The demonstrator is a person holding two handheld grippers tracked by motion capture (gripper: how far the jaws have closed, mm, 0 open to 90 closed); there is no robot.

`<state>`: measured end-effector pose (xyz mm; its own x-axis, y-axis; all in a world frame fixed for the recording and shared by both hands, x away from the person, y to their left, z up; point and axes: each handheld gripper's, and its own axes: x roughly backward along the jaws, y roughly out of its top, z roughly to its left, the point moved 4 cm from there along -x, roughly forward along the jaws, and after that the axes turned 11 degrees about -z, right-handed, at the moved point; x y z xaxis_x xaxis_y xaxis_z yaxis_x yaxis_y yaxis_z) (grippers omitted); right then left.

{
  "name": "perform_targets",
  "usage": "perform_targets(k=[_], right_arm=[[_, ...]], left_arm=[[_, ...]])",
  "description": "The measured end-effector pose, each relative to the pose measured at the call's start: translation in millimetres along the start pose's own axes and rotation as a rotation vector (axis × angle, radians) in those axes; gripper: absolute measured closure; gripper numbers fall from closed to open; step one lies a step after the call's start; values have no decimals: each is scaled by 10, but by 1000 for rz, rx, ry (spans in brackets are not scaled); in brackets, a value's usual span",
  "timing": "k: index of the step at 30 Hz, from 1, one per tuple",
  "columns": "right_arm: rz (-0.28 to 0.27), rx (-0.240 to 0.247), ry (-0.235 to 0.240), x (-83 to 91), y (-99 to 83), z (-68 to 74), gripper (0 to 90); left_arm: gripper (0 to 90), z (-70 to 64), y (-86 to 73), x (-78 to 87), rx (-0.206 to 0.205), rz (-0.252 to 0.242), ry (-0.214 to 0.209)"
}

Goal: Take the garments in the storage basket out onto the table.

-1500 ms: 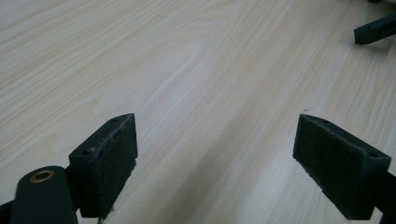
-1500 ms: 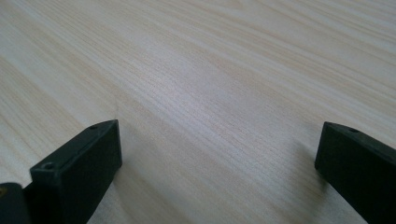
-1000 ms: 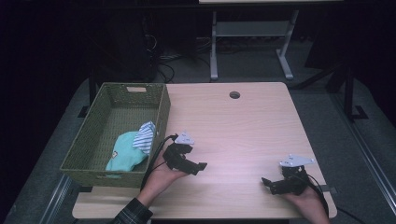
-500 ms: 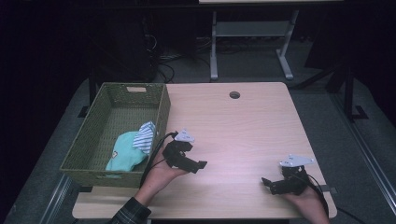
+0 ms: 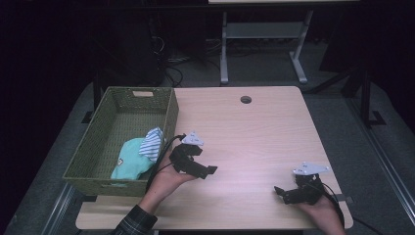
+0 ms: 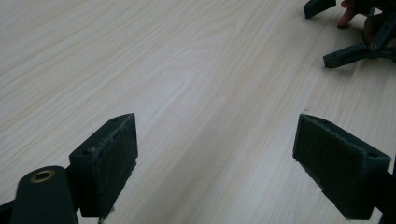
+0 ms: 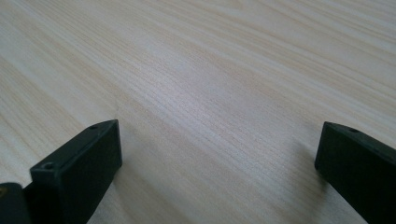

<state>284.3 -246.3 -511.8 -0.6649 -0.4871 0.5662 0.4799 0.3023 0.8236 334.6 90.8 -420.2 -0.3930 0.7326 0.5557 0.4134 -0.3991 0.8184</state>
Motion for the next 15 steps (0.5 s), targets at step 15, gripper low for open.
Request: perform_targets(k=[15], right_arm=[[0, 0, 0, 0, 0, 0, 1]], left_arm=[[131, 34, 153, 134, -21, 2, -23]])
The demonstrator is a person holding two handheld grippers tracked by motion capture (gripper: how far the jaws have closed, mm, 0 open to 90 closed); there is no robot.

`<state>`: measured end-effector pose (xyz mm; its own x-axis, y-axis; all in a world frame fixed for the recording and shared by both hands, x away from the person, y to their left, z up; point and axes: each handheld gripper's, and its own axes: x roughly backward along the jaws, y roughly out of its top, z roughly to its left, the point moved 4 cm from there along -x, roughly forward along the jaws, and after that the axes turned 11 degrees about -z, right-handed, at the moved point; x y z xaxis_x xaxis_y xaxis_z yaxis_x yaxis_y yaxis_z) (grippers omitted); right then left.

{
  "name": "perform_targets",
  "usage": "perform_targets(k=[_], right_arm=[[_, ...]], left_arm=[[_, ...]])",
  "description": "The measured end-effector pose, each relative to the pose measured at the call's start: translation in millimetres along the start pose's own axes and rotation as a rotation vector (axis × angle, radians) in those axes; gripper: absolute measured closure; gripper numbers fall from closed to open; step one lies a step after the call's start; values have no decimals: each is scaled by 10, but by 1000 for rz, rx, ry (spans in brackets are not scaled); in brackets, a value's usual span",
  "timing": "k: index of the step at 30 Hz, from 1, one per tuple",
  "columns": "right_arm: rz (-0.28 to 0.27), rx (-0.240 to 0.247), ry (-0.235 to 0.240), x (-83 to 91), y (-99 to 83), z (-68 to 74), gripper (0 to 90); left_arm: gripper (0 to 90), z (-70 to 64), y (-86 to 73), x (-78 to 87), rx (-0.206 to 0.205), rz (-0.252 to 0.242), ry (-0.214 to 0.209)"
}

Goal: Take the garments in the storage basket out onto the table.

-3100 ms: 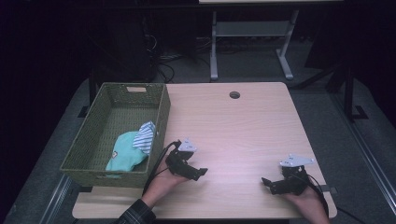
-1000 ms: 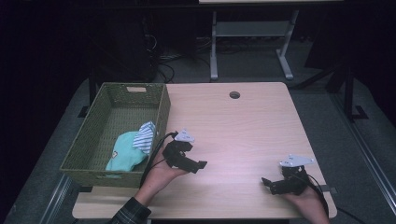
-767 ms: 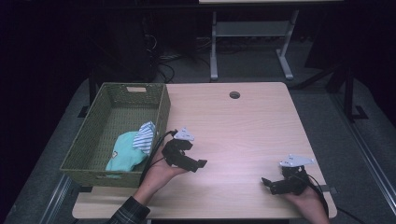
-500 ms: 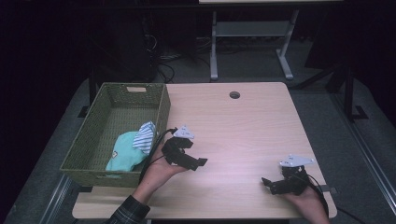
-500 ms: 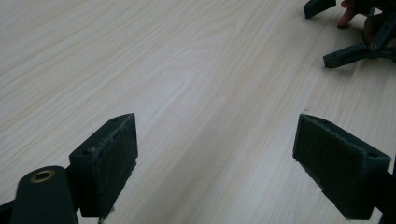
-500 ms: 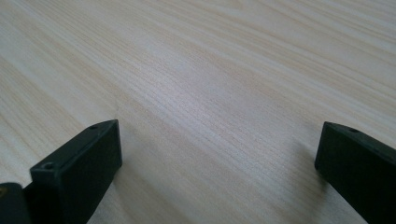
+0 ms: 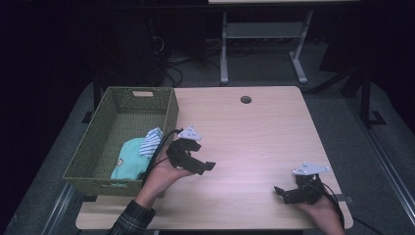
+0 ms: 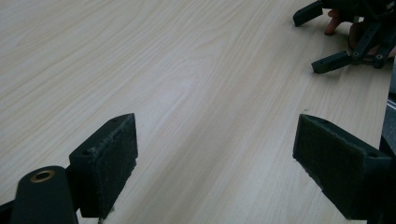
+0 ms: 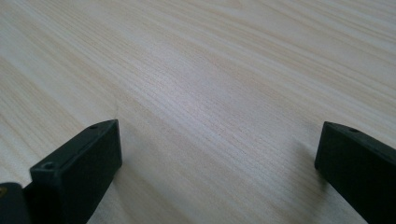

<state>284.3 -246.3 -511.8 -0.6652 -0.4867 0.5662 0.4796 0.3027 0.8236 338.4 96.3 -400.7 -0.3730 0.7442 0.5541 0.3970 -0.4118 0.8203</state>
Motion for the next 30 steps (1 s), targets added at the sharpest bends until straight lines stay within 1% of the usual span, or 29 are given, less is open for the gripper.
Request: perform_targets(k=[1, 2, 3, 4, 5, 7, 9, 12, 13, 14, 20, 21, 22, 25, 26, 28, 29, 30], right_arm=[[0, 0, 0, 0, 0, 0, 1], [0, 0, 0, 0, 0, -1, 1], [0, 0, 0, 0, 0, 0, 1], [0, 0, 0, 0, 0, -1, 1], [0, 1, 0, 1, 0, -3, 1], [-1, -1, 0, 0, 0, -1, 1], [-1, -1, -1, 0, 0, 0, 1], [-1, -1, 0, 0, 1, 0, 1], [-1, -1, 0, 0, 0, -1, 1], [-1, -2, 0, 0, 0, 0, 1], [-2, -4, 2, 1, 1, -3, 1], [-4, -4, 3, 1, 1, -5, 1], [-3, -5, 3, 2, 1, -5, 1], [-4, -6, 3, 2, 1, -6, 1], [-4, -6, 3, 3, 1, -6, 1], [-4, -4, 4, 3, 0, -9, 1], [-4, -5, 4, 3, 0, -9, 1], [-4, -5, 4, 3, 0, -9, 1]], left_arm=[[132, -3, 5, 2, 7, -8, 0], [132, 6, 10, 18, -6, 2, -4], [132, 8, 14, 31, -9, 4, -6], [132, 11, 25, 52, -20, -5, 2], [133, 14, 30, 67, -20, -8, 7], [135, 21, 31, 91, -26, 6, 1], [135, 27, 36, 125, -28, 9, 6], [134, 43, 58, 177, -26, -6, 12], [134, 56, 63, 198, -31, -2, 14], [134, 62, 72, 208, -28, -12, 14], [135, 113, 98, 308, -37, -19, 14], [135, 111, 102, 315, -27, -26, 19], [135, 127, 106, 332, -38, -25, 22], [135, 151, 106, 380, -32, -26, 25], [135, 156, 108, 390, -22, -37, 30], [135, 175, 108, 415, -26, -42, 36], [135, 175, 106, 426, -22, -45, 39], [135, 187, 107, 439, -30, -40, 42]])
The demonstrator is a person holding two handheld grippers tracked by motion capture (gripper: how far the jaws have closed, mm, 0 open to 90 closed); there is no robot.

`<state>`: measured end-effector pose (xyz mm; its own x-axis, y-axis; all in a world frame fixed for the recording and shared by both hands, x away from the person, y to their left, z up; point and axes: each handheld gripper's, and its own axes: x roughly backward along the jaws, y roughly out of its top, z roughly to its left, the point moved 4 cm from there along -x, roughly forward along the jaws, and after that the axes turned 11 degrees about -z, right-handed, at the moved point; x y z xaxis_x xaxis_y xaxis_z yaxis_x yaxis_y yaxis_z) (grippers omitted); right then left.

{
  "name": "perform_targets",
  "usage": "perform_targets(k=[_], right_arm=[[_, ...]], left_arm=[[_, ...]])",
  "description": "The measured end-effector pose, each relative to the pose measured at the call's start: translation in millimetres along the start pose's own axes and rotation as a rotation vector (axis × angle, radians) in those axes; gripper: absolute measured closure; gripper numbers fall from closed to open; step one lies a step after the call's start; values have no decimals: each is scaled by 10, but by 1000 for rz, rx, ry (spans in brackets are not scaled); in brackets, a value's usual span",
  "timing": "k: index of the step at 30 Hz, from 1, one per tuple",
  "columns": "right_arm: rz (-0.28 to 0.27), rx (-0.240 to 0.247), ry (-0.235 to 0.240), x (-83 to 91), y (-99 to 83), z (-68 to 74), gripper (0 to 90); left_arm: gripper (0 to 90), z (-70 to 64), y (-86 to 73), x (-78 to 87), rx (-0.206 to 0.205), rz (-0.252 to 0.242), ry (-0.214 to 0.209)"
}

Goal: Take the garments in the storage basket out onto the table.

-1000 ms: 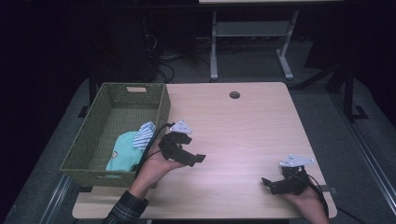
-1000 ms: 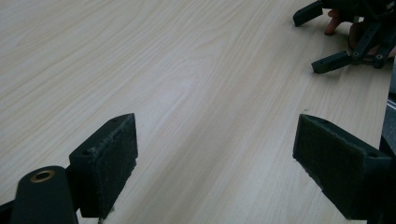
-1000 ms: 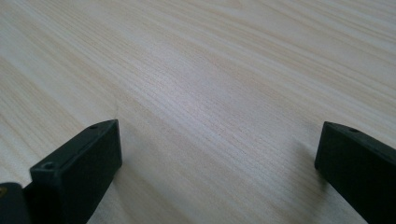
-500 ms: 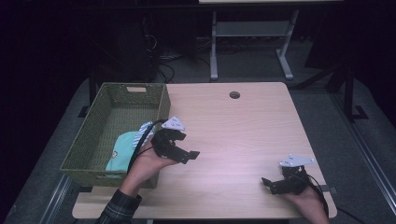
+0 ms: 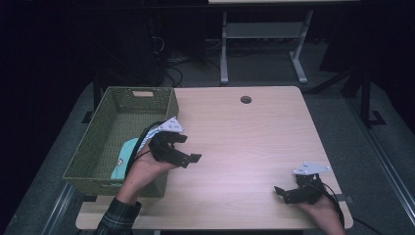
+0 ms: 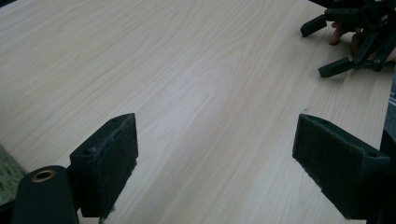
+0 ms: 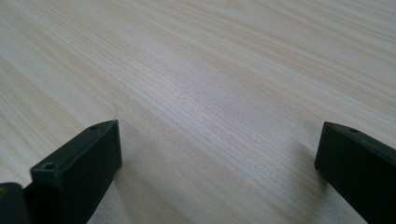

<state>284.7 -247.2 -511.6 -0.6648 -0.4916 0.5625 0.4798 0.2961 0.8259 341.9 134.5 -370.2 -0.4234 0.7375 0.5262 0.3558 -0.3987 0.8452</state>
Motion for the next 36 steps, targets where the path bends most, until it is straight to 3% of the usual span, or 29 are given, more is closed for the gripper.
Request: perform_targets(k=[2, 13, 25, 36], right_arm=[[0, -2, 1, 1, 0, 0, 1], [-1, -9, 3, 4, 0, -2, 1], [-5, -16, 8, 6, 1, -7, 1], [-7, -16, 8, 8, 0, -9, 1]], left_arm=[[137, 22, -1, 28, -13, 6, 3], [164, 142, -22, 183, 23, -6, 21], [199, 299, -54, 398, 41, -29, 71], [216, 503, -156, 609, 59, -9, 118]])
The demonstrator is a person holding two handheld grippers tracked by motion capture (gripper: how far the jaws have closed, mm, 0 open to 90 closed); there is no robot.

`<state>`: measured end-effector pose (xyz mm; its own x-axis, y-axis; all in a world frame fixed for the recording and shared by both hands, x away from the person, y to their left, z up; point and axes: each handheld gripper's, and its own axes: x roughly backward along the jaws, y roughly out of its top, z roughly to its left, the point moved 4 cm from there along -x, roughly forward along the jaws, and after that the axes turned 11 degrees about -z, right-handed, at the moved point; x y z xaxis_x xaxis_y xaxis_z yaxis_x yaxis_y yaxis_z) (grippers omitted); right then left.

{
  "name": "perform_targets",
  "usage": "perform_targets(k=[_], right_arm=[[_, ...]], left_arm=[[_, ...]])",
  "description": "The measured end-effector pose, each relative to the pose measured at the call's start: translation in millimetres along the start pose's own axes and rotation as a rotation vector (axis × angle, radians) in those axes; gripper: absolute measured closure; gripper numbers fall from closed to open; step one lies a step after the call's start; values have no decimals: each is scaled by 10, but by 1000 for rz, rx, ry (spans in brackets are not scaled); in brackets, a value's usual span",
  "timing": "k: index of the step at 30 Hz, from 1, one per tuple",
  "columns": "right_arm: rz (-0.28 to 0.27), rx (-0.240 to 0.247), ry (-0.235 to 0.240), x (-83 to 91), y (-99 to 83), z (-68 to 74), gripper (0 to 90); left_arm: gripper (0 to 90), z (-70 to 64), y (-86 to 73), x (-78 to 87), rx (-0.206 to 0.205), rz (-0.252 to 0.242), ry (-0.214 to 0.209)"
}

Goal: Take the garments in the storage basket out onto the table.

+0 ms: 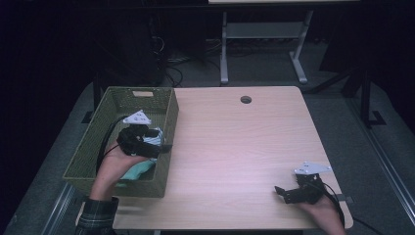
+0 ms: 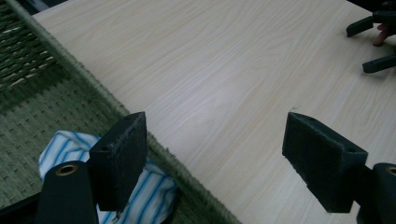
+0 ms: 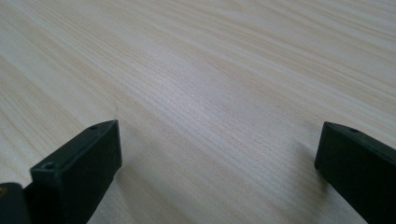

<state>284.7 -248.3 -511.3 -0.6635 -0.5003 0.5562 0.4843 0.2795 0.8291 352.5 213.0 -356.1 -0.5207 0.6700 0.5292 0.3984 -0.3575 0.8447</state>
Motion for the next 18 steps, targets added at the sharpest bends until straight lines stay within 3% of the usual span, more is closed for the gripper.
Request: perform_targets(k=[6, 18], right_arm=[[1, 1, -1, 0, 0, 1, 1], [1, 0, -1, 0, 0, 2, 1]], left_arm=[[222, 85, -34, 85, -2, 2, 22], [229, 253, -191, 147, 5, 59, 72]])
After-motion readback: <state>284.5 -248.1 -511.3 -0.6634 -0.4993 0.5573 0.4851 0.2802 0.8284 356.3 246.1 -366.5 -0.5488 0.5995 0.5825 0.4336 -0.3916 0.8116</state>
